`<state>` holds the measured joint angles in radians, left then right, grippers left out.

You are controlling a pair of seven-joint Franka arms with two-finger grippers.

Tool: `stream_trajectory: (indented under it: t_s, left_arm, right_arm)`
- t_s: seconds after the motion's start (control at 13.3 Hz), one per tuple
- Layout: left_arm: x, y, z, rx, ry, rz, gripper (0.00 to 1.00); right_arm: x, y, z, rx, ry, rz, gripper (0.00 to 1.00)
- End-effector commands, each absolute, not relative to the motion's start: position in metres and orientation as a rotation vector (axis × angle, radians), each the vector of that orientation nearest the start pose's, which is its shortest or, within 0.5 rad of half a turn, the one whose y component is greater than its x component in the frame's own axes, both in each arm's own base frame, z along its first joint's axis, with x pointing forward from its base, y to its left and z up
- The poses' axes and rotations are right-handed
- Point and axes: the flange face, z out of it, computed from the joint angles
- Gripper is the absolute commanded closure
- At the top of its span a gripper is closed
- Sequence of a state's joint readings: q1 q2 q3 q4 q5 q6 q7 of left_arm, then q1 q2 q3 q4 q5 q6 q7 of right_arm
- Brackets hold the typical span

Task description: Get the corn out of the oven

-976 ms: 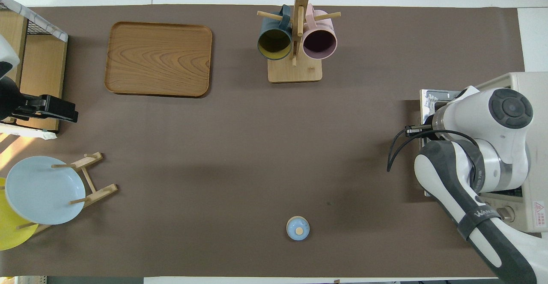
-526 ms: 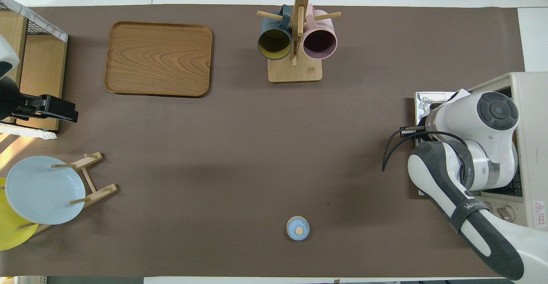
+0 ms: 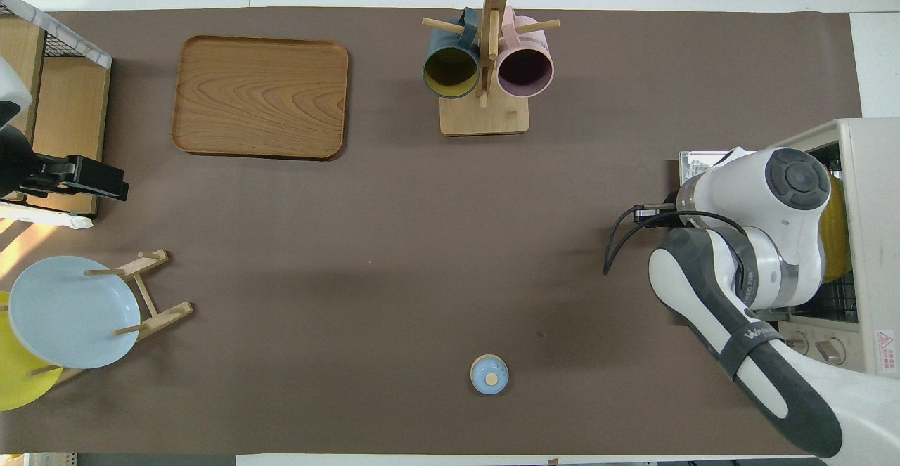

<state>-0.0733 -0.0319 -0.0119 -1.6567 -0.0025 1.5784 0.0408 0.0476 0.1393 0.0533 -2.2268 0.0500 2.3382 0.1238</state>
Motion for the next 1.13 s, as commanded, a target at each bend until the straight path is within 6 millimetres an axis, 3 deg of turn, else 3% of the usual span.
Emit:
stream_trajectory:
  t_s: [0.0,0.08,0.23,0.3,0.38,0.6,0.9,1.05]
  left_arm:
    - [0.536,-0.045,0.605,-3.123,0.209,0.053,0.0]
    - [0.536,-0.044,0.605,-3.124,0.207,0.053,0.0]
    - [0.536,-0.044,0.605,-3.122,0.207,0.052,0.0]
    - [0.536,-0.044,0.605,-3.124,0.207,0.053,0.0]
    - [0.536,-0.045,0.605,-3.123,0.209,0.053,0.0]
    - [0.536,-0.044,0.605,-3.124,0.207,0.053,0.0]
    - [0.536,-0.045,0.605,-3.123,0.209,0.053,0.0]
    - [0.536,-0.045,0.605,-3.123,0.209,0.053,0.0]
  right_arm:
    - [0.539,0.059,0.359,-3.096,0.121,0.104,1.0]
    - [0.538,0.052,0.379,-3.108,0.127,0.125,1.0]
    - [0.53,0.028,0.404,-3.168,0.131,0.149,0.72]
    - [0.527,0.018,0.409,-3.209,0.119,0.157,0.66]
    - [0.525,0.003,0.411,-3.228,0.145,0.176,0.52]
    - [0.518,-0.039,0.407,-3.222,0.168,0.197,0.5]
    - [0.507,-0.049,0.392,-3.222,0.106,0.157,0.53]
    - [0.503,-0.064,0.386,-3.216,0.022,0.149,0.55]
